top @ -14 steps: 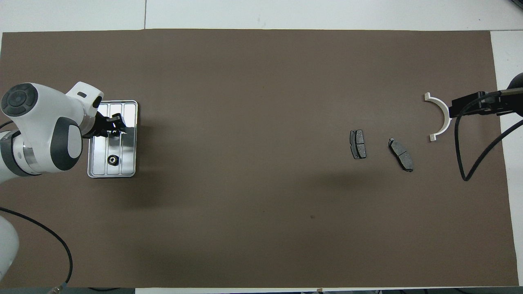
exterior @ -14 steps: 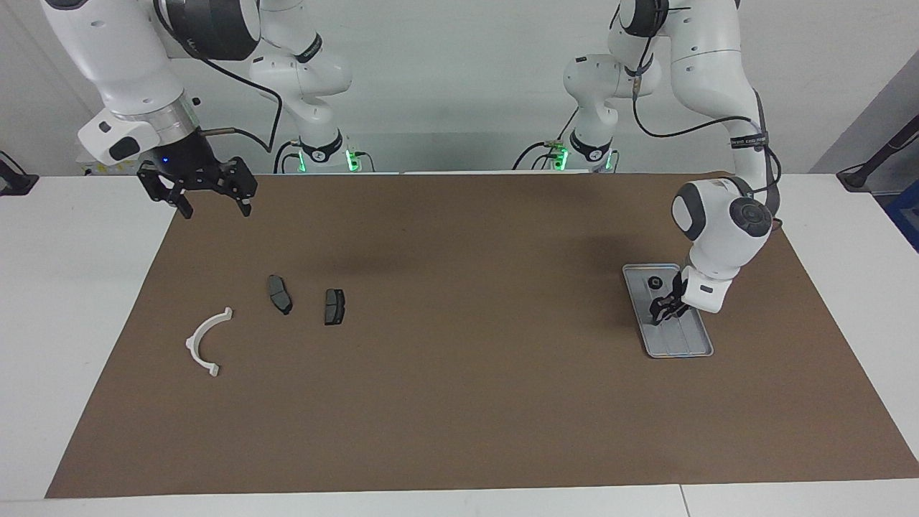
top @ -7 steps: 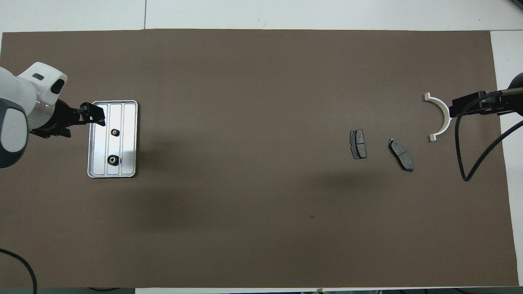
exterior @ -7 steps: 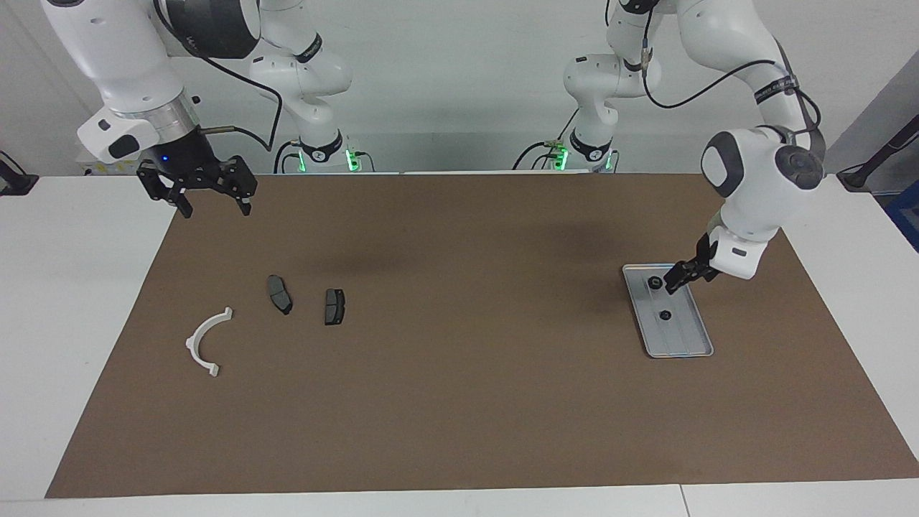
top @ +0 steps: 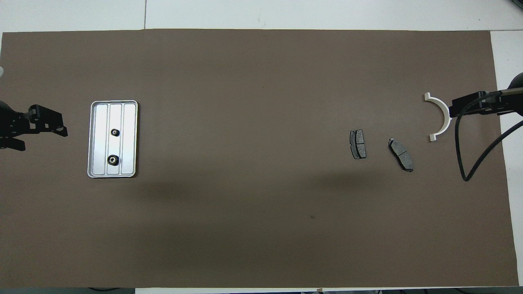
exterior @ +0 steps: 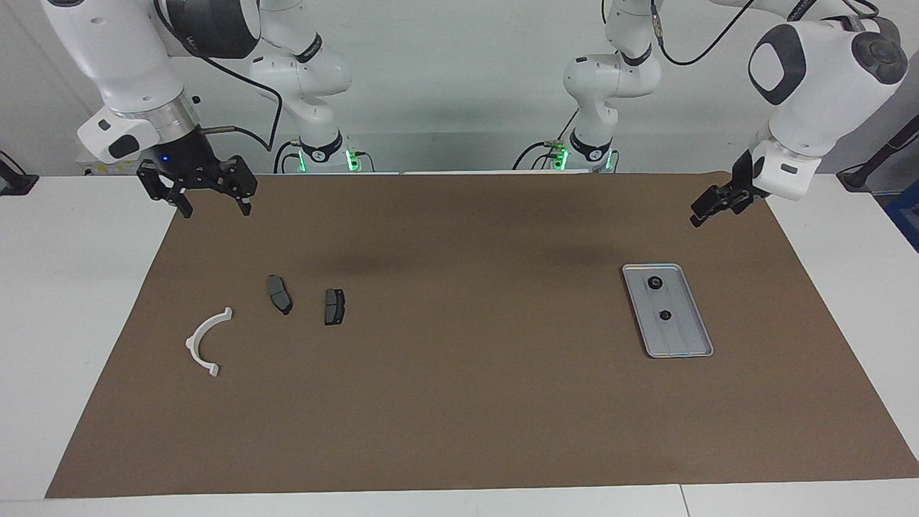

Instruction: Pick bearing gear from pile to tray

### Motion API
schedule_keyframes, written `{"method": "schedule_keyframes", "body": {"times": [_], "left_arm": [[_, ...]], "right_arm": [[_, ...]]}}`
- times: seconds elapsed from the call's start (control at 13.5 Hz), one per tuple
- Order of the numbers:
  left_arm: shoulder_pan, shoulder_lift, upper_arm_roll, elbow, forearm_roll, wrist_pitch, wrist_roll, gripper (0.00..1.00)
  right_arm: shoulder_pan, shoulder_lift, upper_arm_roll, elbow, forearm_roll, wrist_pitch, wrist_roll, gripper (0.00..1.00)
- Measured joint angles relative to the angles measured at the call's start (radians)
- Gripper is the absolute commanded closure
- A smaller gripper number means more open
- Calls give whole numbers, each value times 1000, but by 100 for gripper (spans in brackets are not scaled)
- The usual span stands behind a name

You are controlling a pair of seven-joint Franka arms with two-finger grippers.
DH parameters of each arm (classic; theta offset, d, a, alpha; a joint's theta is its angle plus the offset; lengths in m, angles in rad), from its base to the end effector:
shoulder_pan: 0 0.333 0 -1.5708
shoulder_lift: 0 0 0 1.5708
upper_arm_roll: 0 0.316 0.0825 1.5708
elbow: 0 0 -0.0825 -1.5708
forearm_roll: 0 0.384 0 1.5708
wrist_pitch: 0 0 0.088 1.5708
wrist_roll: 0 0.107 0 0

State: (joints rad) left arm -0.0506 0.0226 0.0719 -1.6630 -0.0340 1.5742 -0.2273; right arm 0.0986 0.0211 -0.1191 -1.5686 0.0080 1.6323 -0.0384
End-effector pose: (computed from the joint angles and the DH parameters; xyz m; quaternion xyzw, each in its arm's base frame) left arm 0.5561 0.0078 0.5690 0.9905 0.1248 -0.0570 0.0103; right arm 0.5670 -0.0101 0.6193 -0.9997 -0.0088 -0.0214 0.0021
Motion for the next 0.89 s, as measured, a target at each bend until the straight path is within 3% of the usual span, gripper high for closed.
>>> {"method": "schedule_keyframes", "body": {"times": [0.52,0.89], "left_arm": [[41,-4,-20,-13,0,1,0,0],[42,-49,-48,-53,0,2,0,0]], "right_arm": [[0,0,0,0,0,0,0,0],[0,0,0,0,0,0,0,0]]}}
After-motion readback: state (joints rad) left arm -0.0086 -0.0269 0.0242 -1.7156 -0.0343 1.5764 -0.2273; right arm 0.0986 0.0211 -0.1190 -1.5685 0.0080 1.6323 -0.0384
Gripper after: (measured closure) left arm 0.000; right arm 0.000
